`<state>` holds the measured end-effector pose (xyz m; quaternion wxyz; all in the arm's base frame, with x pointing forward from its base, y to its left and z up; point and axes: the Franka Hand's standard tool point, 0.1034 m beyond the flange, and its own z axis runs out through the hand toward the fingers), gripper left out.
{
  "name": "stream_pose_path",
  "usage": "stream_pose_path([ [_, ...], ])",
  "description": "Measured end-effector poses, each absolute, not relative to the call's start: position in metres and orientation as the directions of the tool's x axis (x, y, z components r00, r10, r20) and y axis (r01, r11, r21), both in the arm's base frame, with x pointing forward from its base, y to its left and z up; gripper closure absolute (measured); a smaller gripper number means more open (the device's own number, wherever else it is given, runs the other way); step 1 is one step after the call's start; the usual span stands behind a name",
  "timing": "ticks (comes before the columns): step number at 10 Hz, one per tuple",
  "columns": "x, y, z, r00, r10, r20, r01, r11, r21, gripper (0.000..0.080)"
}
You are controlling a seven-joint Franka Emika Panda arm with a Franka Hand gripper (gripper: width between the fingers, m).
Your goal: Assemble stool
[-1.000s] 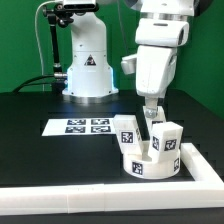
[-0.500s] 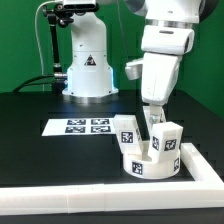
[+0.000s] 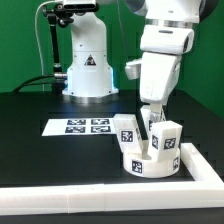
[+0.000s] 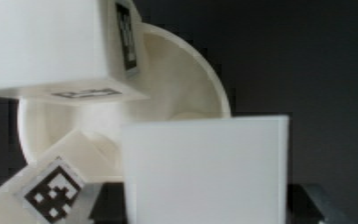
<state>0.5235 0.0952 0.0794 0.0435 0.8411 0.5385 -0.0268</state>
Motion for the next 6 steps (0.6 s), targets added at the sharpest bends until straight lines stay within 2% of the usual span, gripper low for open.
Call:
stream_pose_path([
  [2,0.5236,0.0946,0.0793,0.461,0.883,-0.09,0.888,-0.458,0.048,0.0461],
  [4,0.5229,0.0922,0.0784,0.638,0.765,-0.092,0.77,-0.636,0.053,0.0461],
  [6,0.5232,0.0949,0.0779,0.803,0.591,-0.076,0.596,-0.8,0.075,0.0459],
])
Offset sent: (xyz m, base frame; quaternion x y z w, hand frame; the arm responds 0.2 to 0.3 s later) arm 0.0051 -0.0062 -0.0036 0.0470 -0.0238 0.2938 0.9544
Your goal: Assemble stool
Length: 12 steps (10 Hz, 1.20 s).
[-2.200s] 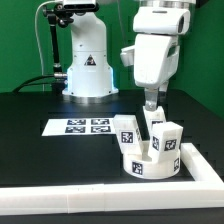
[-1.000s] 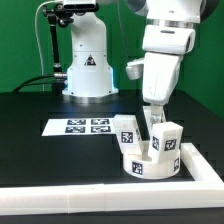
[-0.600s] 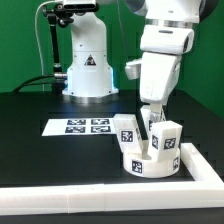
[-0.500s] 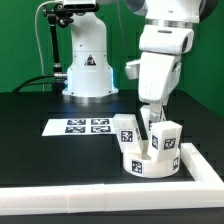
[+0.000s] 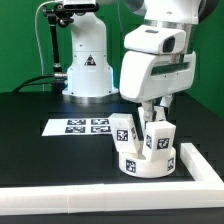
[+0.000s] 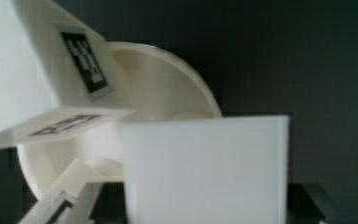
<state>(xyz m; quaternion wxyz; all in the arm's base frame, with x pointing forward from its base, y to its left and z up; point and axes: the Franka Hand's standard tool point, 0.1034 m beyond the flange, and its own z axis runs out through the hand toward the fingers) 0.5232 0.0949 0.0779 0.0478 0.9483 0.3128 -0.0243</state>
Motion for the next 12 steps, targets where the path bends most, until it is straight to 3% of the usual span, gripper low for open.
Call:
stream_pose_path([
  [2,0.5216,0.099,0.0781,0.917,0.392,-0.065,0.397,-0.914,0.089,0.0459],
  [6,0.5223,0.0988,0.0783,0.987,0.156,-0.039,0.16,-0.982,0.102,0.0459],
  [12,0.5221,0.0996,0.0781,0.967,-0.254,-0.003,-0.252,-0.963,0.091,0.0459],
])
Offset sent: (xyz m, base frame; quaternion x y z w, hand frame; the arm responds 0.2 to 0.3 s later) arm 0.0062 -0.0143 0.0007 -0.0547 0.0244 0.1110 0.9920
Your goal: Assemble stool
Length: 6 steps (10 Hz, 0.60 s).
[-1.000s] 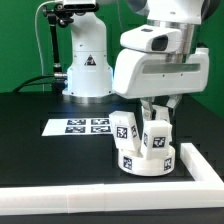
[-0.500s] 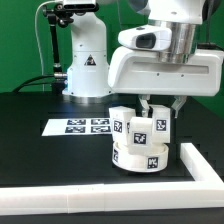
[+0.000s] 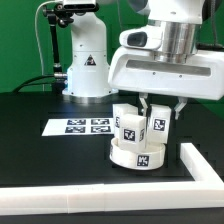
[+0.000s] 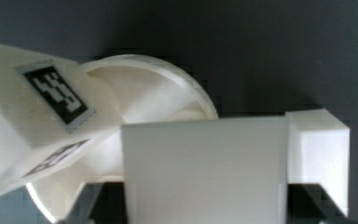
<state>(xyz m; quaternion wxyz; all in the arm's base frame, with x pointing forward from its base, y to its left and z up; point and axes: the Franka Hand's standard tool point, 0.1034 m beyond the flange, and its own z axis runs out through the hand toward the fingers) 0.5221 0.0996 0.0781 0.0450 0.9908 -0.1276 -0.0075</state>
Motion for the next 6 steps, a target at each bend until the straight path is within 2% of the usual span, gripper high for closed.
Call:
stream_pose_path([
  [1,0.5217,0.1009,0.0782,0.928,-0.373,-0.002,-0.372,-0.925,0.077,0.0459],
  [4,0.5257,0.1,0.0838,0.751,-0.658,-0.059,-0.659,-0.752,-0.002,0.0459],
  [5,0.5266,0.0981,0.0825,0.671,-0.739,-0.066,-0.741,-0.672,-0.017,0.0459],
  [6,0.526,0.0987,0.0803,0.624,-0.779,-0.062,-0.781,-0.625,-0.014,0.0459],
])
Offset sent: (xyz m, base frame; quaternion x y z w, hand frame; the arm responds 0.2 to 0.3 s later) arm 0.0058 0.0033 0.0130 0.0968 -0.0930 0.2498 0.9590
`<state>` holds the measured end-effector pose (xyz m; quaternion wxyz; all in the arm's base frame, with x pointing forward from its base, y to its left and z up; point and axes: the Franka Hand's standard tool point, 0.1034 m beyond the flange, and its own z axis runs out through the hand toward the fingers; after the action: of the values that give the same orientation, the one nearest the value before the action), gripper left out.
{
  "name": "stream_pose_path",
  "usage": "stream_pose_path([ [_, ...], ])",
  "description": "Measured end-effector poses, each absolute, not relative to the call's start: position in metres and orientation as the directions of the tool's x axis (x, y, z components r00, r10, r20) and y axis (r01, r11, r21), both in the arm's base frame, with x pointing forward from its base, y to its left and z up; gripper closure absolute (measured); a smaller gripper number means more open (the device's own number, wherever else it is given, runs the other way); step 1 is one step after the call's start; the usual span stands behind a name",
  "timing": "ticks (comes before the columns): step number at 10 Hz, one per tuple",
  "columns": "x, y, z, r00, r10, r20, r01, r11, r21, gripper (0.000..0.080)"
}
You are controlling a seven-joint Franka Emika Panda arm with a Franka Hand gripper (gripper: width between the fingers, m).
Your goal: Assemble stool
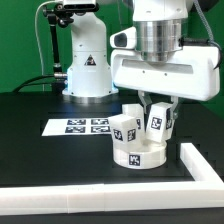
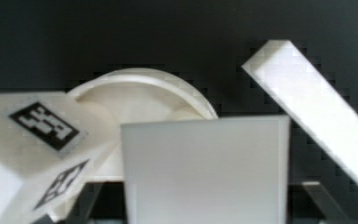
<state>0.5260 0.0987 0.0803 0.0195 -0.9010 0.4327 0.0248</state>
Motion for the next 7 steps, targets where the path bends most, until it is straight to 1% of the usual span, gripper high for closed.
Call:
stream_pose_path([
  [5,0.5252,0.1021,0.0799,0.366,-0.928,-0.068,-0.93,-0.367,0.004,0.0459],
  [6,0.5261,0.1022,0.08,0.329,-0.942,-0.07,-0.944,-0.329,-0.001,0.0459],
  [7,0.5295,0.1023,0.0801,0.217,-0.973,-0.077,-0.976,-0.216,-0.03,0.0459],
])
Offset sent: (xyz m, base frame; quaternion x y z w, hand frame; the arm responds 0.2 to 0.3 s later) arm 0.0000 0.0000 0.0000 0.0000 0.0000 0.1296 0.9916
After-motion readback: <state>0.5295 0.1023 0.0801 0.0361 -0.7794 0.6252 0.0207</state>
